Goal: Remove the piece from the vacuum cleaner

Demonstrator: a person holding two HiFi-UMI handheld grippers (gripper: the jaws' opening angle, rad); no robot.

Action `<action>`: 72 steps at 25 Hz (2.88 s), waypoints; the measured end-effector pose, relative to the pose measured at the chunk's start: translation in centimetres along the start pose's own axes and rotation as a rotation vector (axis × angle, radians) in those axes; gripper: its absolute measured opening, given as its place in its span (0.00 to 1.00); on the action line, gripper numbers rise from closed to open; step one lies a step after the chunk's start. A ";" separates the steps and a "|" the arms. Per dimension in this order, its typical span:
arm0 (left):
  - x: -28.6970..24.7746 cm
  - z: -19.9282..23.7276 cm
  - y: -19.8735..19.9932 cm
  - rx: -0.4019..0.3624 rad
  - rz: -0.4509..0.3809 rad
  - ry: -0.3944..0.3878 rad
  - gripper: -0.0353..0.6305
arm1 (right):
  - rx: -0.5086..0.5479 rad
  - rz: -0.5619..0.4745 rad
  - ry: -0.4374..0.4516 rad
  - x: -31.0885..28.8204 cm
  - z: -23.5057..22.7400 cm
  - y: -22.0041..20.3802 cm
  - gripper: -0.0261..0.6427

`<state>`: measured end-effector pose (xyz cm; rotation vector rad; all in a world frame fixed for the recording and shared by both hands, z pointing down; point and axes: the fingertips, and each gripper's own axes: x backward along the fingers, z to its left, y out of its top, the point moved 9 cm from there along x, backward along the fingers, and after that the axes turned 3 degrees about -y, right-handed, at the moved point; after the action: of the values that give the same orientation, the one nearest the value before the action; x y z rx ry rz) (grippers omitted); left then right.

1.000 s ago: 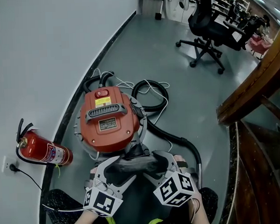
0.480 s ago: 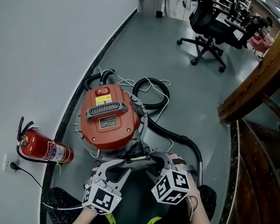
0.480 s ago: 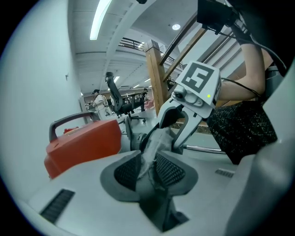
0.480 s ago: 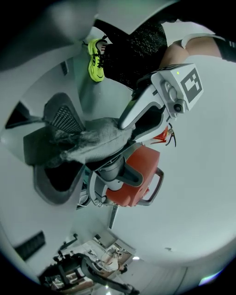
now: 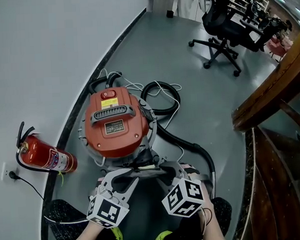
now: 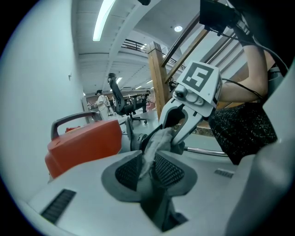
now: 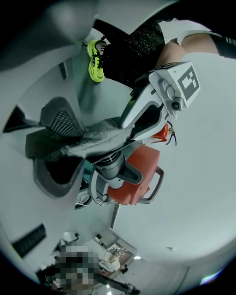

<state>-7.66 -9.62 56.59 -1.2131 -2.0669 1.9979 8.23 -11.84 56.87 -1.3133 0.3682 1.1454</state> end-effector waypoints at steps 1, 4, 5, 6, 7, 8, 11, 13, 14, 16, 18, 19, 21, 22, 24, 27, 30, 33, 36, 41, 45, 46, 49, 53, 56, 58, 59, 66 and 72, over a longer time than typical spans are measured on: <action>0.0 0.0 0.0 0.001 -0.001 0.000 0.19 | 0.001 0.002 -0.001 0.0 0.0 0.0 0.24; 0.0 0.0 0.0 0.000 -0.005 -0.001 0.19 | 0.003 0.011 -0.004 0.2 0.0 0.1 0.22; 0.1 -0.1 0.1 -0.008 -0.003 -0.003 0.18 | 0.008 0.016 -0.005 0.2 0.0 0.1 0.20; 0.1 -0.2 0.1 -0.019 0.000 -0.004 0.16 | 0.013 0.022 -0.007 0.3 0.1 0.1 0.19; 0.1 -0.3 0.1 -0.028 0.002 -0.005 0.15 | 0.017 0.026 -0.009 0.3 0.1 0.2 0.18; 0.1 -0.3 0.1 -0.030 0.002 -0.006 0.15 | 0.018 0.028 -0.011 0.2 0.2 0.2 0.18; 0.1 -0.3 0.0 -0.032 0.001 -0.014 0.14 | 0.020 0.028 -0.018 0.3 0.2 0.2 0.17; 0.1 -0.4 0.2 -0.039 0.004 -0.018 0.13 | 0.027 0.031 -0.027 0.4 0.2 0.2 0.16; 0.1 -0.4 0.2 -0.041 0.006 -0.022 0.12 | 0.032 0.033 -0.032 0.5 0.3 0.3 0.15; 0.1 -0.5 0.3 -0.039 0.007 -0.027 0.11 | 0.042 0.037 -0.039 0.5 0.3 0.4 0.14; 0.2 -0.4 0.3 -0.036 0.008 -0.026 0.10 | 0.049 0.036 -0.040 0.6 0.4 0.5 0.13; 0.2 -0.4 0.3 -0.036 0.009 -0.025 0.10 | 0.051 0.035 -0.040 0.6 0.4 0.6 0.13; 0.3 -0.4 0.4 -0.038 0.010 -0.026 0.10 | 0.053 0.036 -0.042 0.6 0.4 0.7 0.12; 0.3 -0.4 0.4 -0.040 0.012 -0.027 0.10 | 0.051 0.037 -0.043 0.6 0.5 0.6 0.12; 0.3 -0.4 0.3 -0.039 0.014 -0.031 0.10 | 0.051 0.037 -0.051 0.5 0.6 0.6 0.12; 0.4 -0.5 0.2 -0.034 0.017 -0.034 0.10 | 0.063 0.035 -0.068 0.5 0.9 0.6 0.13; 0.6 -0.7 0.1 -0.029 0.022 -0.034 0.10 | 0.084 0.034 -0.083 0.5 1.1 0.6 0.13; 0.8 -1.0 0.1 -0.019 0.025 -0.033 0.10 | 0.107 0.028 -0.119 0.5 1.4 0.6 0.14; 1.1 -1.4 0.0 -0.006 0.025 -0.030 0.10 | 0.122 0.016 -0.150 0.6 1.8 0.4 0.15; 1.4 -1.8 0.1 -0.002 0.025 -0.014 0.10 | 0.155 0.003 -0.193 0.7 2.2 0.4 0.15; 1.7 -3.1 -0.1 0.002 0.001 0.028 0.10 | 0.233 -0.028 -0.301 0.5 2.9 0.0 0.15; 1.8 -3.5 -0.3 0.013 -0.007 0.041 0.10 | 0.245 -0.039 -0.325 0.5 3.1 -0.2 0.15; 1.9 -4.2 -0.4 0.040 -0.014 0.064 0.10 | 0.258 -0.061 -0.348 0.7 3.3 -0.3 0.15; 2.4 -4.3 -0.4 0.043 -0.011 0.078 0.10 | 0.252 -0.067 -0.320 0.9 3.6 -0.2 0.15; 2.5 -5.0 -0.9 0.043 -0.032 0.120 0.10 | 0.223 -0.083 -0.357 1.0 4.3 -0.4 0.15; 2.7 -5.7 -1.2 -0.012 -0.049 0.173 0.10 | 0.235 -0.098 -0.418 0.9 5.1 -0.6 0.15; 2.8 -6.1 -1.4 -0.049 -0.057 0.197 0.10 | 0.256 -0.103 -0.445 0.8 5.6 -0.7 0.15; 2.5 -6.6 -2.1 -0.072 -0.066 0.185 0.10 | 0.167 -0.147 -0.388 1.2 6.1 -0.8 0.15; 3.3 -7.8 -3.1 -0.036 -0.095 0.175 0.10 | 0.237 -0.128 -0.417 0.9 7.6 -0.9 0.15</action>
<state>-7.53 -0.95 58.99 -1.2221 -2.0433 1.7549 6.54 -4.60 58.83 -0.8522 0.1062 1.1928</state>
